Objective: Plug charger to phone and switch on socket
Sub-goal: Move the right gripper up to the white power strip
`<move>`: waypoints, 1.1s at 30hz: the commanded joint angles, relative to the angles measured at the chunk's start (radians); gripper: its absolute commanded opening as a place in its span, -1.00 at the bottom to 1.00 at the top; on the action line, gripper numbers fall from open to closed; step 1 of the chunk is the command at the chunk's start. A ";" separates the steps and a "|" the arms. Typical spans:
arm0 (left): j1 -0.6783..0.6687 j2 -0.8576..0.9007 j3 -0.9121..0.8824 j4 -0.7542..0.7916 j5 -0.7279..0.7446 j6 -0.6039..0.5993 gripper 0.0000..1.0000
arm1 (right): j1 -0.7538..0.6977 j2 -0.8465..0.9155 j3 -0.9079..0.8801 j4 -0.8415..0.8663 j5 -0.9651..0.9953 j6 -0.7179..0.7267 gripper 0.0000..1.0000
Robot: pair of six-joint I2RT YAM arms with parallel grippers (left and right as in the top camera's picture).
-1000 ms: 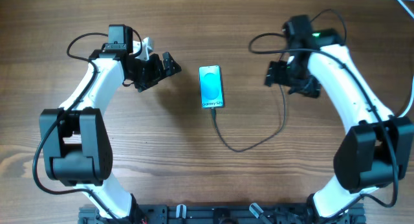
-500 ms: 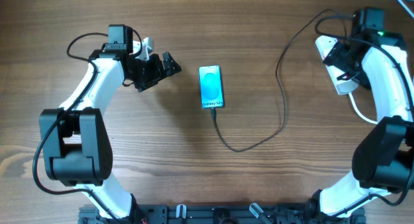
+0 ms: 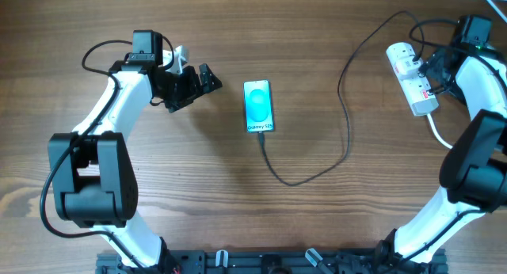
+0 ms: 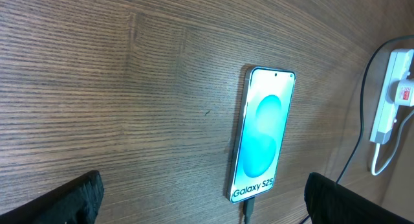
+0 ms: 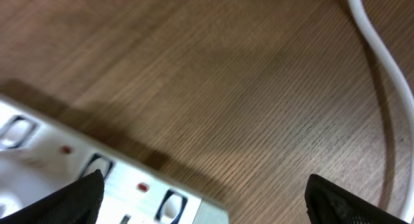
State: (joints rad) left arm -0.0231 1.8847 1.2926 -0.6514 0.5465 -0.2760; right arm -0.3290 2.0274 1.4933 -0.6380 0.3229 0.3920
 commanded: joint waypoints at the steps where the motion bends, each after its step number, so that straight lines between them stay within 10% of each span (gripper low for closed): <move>1: 0.008 -0.028 0.009 0.000 -0.007 -0.001 1.00 | -0.013 0.066 -0.003 0.023 0.017 -0.029 0.99; 33: 0.008 -0.028 0.009 0.000 -0.006 -0.001 1.00 | -0.018 0.125 -0.003 0.078 -0.301 -0.131 0.99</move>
State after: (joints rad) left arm -0.0231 1.8847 1.2926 -0.6514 0.5465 -0.2760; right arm -0.3695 2.1262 1.5009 -0.5274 0.1303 0.2859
